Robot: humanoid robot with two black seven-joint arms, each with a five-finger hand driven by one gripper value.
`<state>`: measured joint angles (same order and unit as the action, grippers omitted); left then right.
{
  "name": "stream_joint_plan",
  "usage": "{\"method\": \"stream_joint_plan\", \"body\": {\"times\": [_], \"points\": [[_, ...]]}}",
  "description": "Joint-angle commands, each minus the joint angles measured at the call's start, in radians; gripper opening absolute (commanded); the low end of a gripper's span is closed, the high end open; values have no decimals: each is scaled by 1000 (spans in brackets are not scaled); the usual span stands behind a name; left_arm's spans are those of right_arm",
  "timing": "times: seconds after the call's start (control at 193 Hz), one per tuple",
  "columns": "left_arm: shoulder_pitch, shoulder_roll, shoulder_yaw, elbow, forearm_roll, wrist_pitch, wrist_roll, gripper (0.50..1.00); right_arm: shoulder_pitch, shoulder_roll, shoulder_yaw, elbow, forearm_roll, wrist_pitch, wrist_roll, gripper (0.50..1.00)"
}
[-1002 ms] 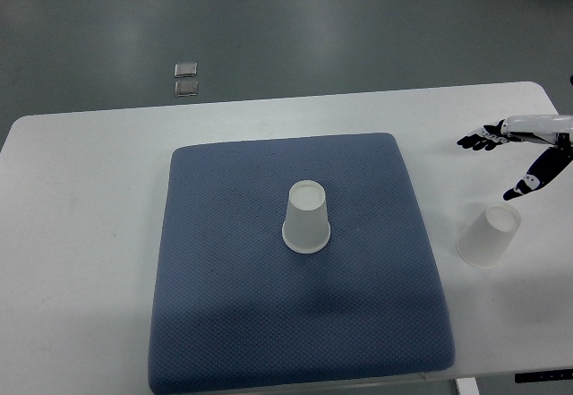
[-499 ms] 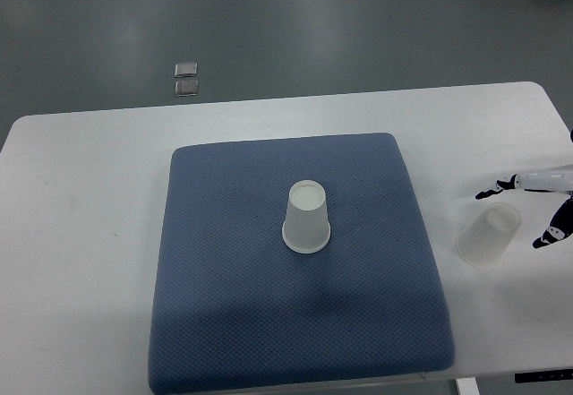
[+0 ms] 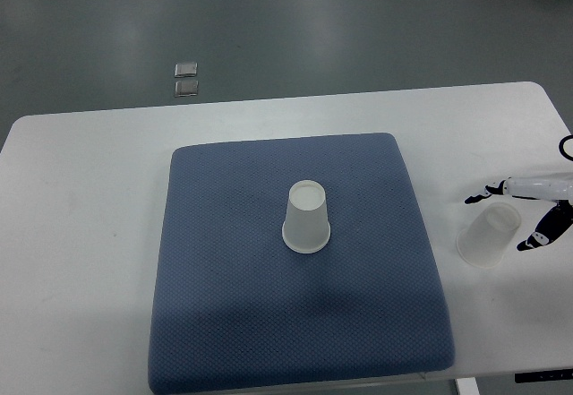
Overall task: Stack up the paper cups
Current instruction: 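Close the right hand fingers to grasp the white paper cup, then lift the cup and carry it over the upside-down cup on the pad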
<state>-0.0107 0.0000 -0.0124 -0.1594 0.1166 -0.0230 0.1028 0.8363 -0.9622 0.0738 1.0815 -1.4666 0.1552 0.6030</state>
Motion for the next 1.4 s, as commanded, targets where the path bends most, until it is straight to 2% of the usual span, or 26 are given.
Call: {"method": "stream_joint_plan", "body": {"times": [0.0, 0.078, 0.322, 0.488, 0.644, 1.091, 1.397], "points": [[0, 0, 0, 0, 0, 0, 0, 1000, 1, 0, 1, 0, 0, 0, -2, 797], [0, 0, -1, 0, 0, 0, 0, 1000, 3, 0, 1, 0, 0, 0, 0, 768], [0, 0, 0, 0, 0, 0, 0, 1000, 0, 0, 1, 1, 2, 0, 3, 758], [0, 0, 0, 0, 0, 0, 0, 1000, 0, 0, 1, 1, 9, 0, 8, 656], [0, 0, 0, 0, 0, 0, 0, 1000, 0, -1, 1, 6, 12, 0, 8, 625], [0, 0, 0, 0, 0, 0, 0, 1000, 61, -30, 15, 15, 98, 20, 8, 623], [0, 0, 0, 0, 0, 0, 0, 1000, 213, -61, 24, 23, 104, 191, 8, 623]]}}
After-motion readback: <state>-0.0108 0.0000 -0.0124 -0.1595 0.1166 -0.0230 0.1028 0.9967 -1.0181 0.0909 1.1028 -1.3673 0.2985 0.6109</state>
